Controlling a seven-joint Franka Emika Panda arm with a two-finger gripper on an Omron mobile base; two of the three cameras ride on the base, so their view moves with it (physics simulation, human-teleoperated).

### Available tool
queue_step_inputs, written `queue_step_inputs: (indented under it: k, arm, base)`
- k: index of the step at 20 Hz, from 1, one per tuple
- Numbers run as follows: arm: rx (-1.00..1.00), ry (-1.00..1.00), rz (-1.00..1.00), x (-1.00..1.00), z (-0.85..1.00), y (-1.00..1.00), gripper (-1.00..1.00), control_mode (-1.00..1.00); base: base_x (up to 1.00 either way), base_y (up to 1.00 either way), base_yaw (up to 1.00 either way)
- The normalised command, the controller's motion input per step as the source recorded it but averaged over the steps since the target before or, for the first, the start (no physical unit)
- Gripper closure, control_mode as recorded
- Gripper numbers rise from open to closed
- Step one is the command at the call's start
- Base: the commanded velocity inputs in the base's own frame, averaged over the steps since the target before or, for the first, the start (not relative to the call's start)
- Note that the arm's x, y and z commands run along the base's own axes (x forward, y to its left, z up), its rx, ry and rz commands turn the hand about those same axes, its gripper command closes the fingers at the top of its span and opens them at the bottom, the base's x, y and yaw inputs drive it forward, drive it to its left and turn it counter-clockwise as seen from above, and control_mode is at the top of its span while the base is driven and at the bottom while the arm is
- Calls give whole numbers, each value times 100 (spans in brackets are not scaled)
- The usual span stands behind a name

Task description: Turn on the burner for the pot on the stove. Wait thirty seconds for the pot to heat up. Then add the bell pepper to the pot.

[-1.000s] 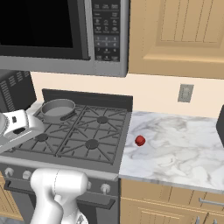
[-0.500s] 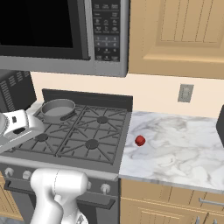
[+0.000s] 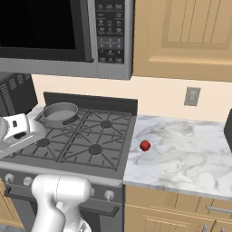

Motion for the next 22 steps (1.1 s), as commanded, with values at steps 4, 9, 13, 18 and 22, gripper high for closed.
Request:
queue_step_inputs:
  k: [4,9,13,18,22]
  arm:
    - [0,0,0,0,0,0,-100,-100]
    - [0,1,0,2,0,0,-100,-100]
    - [0,0,0,0,0,0,-100,-100]
    - [0,0,-1,2,0,-2,-100,-100]
    - [1,0,-13,16,-3,-36,-100,-100]
  base:
    - [0,0,0]
    - [0,0,0]
    - [0,0,0]
    - [0,0,0]
    - [0,0,0]
